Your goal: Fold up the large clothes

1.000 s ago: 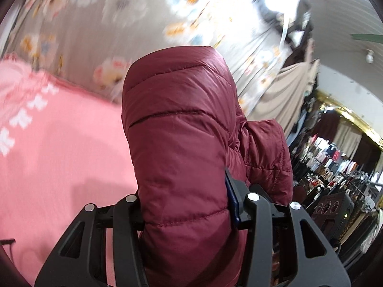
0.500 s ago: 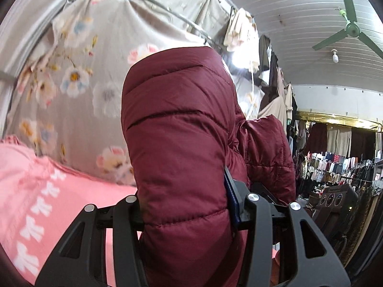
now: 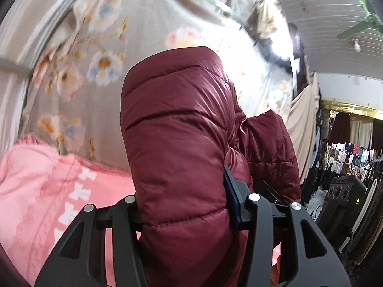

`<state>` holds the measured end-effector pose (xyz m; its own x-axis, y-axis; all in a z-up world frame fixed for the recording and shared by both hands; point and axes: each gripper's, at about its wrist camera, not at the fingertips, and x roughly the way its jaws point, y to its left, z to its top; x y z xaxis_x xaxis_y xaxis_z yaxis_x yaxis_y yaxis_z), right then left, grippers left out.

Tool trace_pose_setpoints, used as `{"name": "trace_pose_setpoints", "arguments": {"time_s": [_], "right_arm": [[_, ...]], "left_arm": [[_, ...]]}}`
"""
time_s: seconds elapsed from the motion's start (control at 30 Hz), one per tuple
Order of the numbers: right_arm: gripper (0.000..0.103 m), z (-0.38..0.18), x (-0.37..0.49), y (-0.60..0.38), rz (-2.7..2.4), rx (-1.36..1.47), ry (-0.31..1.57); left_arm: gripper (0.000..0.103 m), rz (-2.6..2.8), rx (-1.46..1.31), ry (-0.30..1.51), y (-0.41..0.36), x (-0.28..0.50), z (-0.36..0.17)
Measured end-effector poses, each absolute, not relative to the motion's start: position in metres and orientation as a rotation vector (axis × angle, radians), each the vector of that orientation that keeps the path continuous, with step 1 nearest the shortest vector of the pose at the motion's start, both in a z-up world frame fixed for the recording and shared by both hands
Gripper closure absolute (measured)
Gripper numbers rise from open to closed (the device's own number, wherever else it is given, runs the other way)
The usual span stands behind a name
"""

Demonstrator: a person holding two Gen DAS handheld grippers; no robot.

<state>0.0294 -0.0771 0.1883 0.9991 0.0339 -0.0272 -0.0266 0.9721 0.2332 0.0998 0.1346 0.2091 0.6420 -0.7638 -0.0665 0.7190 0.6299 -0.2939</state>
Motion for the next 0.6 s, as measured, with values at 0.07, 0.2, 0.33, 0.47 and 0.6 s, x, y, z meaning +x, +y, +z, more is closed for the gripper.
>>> {"name": "trace_pose_setpoints", "arguments": {"time_s": [0.07, 0.2, 0.33, 0.47, 0.6], "right_arm": [[0.087, 0.166, 0.052, -0.082, 0.017, 0.258, 0.083], [0.087, 0.116, 0.090, -0.094, -0.030, 0.282, 0.184], [0.087, 0.071, 0.117, -0.108, -0.058, 0.309, 0.278], [0.087, 0.029, 0.140, -0.121, -0.087, 0.330, 0.366], [0.087, 0.000, 0.156, -0.126, -0.095, 0.333, 0.435]], "left_arm": [[0.057, -0.851, -0.258, 0.256, 0.129, 0.130, 0.184], [0.057, -0.843, -0.279, 0.373, 0.116, 0.178, 0.132], [0.057, -0.836, -0.292, 0.482, 0.101, 0.217, 0.077], [0.057, -0.817, -0.289, 0.572, 0.087, 0.242, 0.028], [0.057, -0.792, -0.281, 0.627, 0.078, 0.260, -0.005]]}}
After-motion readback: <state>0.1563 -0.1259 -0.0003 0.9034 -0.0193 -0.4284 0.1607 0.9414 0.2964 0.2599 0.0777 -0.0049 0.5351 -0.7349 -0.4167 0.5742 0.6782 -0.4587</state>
